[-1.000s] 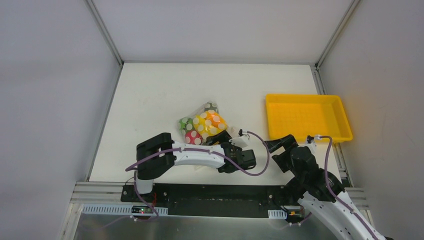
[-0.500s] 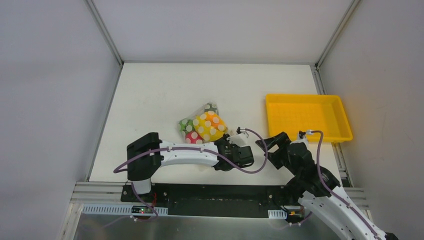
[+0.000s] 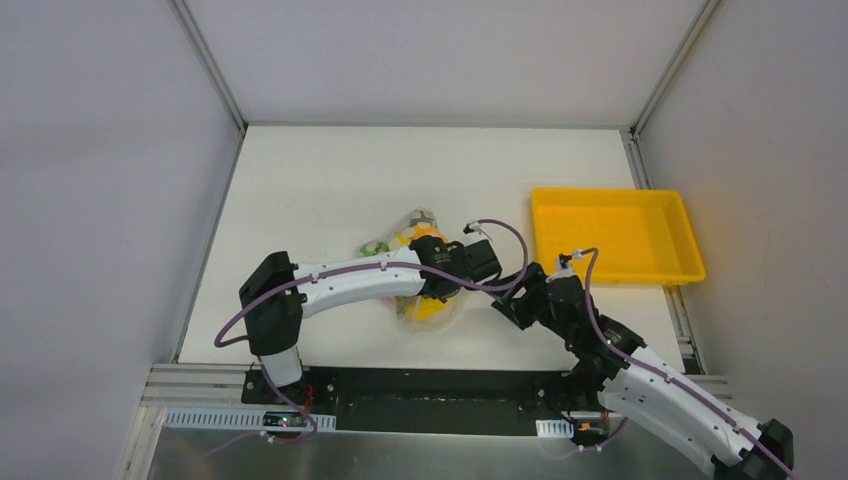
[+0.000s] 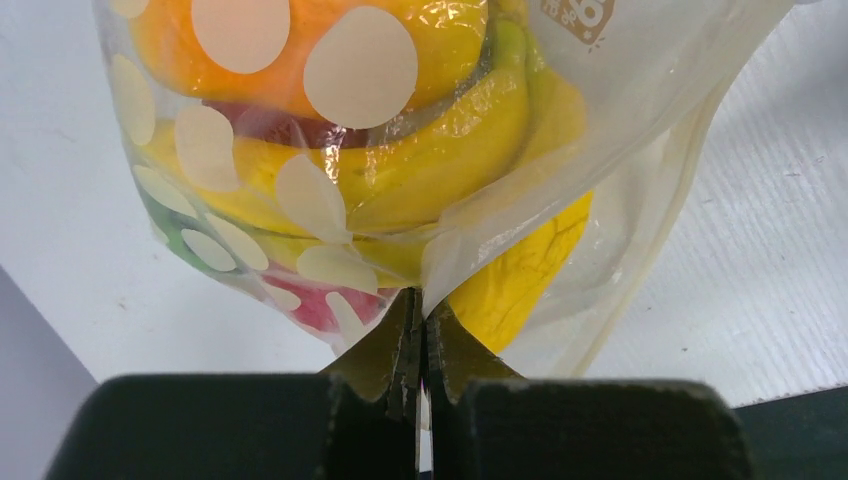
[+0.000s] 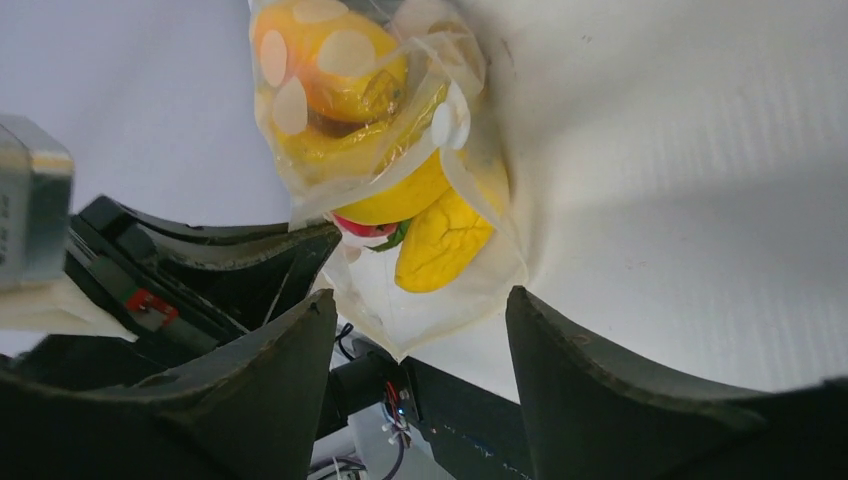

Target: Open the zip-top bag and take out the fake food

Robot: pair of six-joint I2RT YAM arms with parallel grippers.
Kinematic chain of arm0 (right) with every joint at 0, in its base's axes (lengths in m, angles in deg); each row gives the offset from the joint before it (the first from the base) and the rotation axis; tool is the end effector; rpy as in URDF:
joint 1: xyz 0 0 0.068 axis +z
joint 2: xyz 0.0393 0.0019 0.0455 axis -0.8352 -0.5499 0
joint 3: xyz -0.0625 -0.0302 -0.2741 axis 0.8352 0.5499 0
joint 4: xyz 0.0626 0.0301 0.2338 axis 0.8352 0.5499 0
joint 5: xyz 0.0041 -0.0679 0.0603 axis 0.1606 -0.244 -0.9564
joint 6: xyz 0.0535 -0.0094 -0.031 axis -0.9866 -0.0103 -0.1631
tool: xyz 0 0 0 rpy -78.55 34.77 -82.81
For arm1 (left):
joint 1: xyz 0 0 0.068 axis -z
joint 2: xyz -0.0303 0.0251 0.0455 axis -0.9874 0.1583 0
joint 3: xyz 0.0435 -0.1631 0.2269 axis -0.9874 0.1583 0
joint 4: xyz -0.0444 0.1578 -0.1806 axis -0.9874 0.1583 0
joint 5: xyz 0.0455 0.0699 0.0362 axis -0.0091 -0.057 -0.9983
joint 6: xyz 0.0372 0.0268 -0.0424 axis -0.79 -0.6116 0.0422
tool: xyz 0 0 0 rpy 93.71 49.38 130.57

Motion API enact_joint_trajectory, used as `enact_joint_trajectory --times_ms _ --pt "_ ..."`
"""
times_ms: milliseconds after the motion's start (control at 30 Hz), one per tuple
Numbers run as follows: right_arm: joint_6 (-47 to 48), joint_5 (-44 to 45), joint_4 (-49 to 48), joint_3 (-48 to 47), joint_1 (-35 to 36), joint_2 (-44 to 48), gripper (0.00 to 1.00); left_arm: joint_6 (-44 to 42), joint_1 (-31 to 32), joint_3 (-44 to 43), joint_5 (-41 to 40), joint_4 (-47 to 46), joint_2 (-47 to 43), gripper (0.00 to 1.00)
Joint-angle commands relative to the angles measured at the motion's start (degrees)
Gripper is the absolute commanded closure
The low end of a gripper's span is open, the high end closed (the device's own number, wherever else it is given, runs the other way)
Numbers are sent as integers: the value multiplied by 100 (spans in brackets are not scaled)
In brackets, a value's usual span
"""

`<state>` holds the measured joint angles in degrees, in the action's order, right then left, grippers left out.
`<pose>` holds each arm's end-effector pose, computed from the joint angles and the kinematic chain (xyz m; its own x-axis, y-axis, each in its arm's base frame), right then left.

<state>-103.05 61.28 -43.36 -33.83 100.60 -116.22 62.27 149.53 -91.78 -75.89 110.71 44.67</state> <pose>0.0920 0.0827 0.2189 -0.6842 0.5683 -0.4571 -0.0507 0.5883 0.8071 0.1509 -0.3149 0.2645 -0.5509 0.6400 -0.5356 0.5536 0.7605 0.3393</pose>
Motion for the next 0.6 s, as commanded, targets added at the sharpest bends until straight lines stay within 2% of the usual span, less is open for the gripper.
enact_joint_trajectory --times_ms 0,233,567 --pt "-372 197 -1277 193 510 -561 34 -66 -307 -236 903 275 -372 100" --pt "-547 1075 -2080 -193 1379 -2100 37 -114 -443 -219 1217 191 -368 100" --pt "-823 1211 -3118 -669 1707 -3787 41 -36 -525 120 1934 -227 -704 100"
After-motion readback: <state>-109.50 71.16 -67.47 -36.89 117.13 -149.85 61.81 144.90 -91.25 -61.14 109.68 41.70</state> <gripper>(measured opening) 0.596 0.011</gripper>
